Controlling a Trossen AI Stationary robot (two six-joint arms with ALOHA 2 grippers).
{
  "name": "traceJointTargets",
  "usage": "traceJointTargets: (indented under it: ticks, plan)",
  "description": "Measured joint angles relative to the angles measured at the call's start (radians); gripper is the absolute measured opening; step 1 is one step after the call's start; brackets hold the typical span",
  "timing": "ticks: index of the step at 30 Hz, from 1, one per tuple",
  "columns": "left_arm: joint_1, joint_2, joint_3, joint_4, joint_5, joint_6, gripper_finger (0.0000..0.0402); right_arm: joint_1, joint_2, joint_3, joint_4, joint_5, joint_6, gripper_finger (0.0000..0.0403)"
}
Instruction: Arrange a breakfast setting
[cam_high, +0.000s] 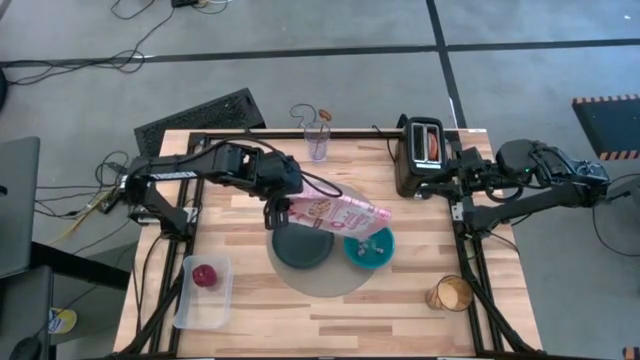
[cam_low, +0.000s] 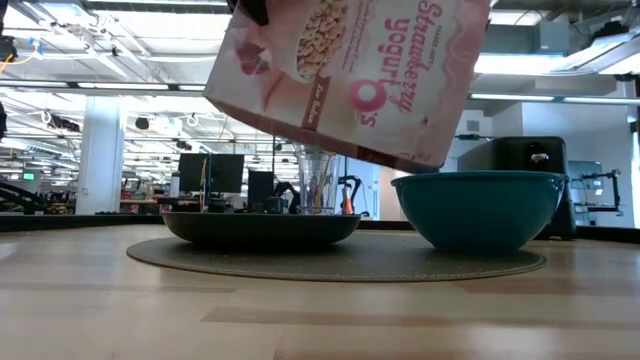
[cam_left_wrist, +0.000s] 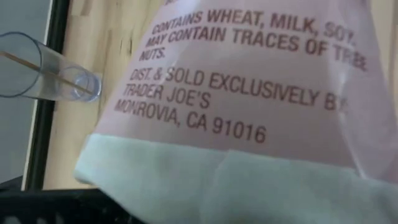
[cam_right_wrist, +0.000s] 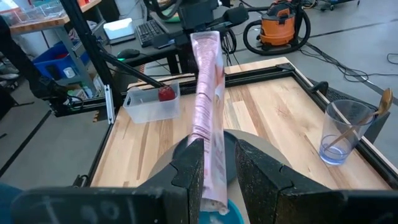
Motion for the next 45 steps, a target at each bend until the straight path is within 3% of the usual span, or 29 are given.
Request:
traceJointTargets:
  ticks: [8, 20, 34, 45]
  plan:
    - [-0.011, 0.044, 0.01, -0.006, 0.022, 0.024, 0.0134, 0.0, 0.0, 0.0, 0.001, 0.0, 0.0, 0.0121]
    - [-0.022, 0.057, 0.139, -0.101, 0.01, 0.007, 0.0135, 0.0, 0.0, 0.0, -0.002, 0.0, -0.009, 0.0121]
    - [-0.028, 0.222, 0.363, -0.24, -0.008, 0.044, 0.0135, 0.0, 0.0, 0.0, -0.008, 0.0, -0.002, 0.012]
    - [-0.028, 0.221, 0.367, -0.233, -0.025, 0.04, 0.0135, 0.0, 0.0, 0.0, -0.02, 0.0, 0.0, 0.0121]
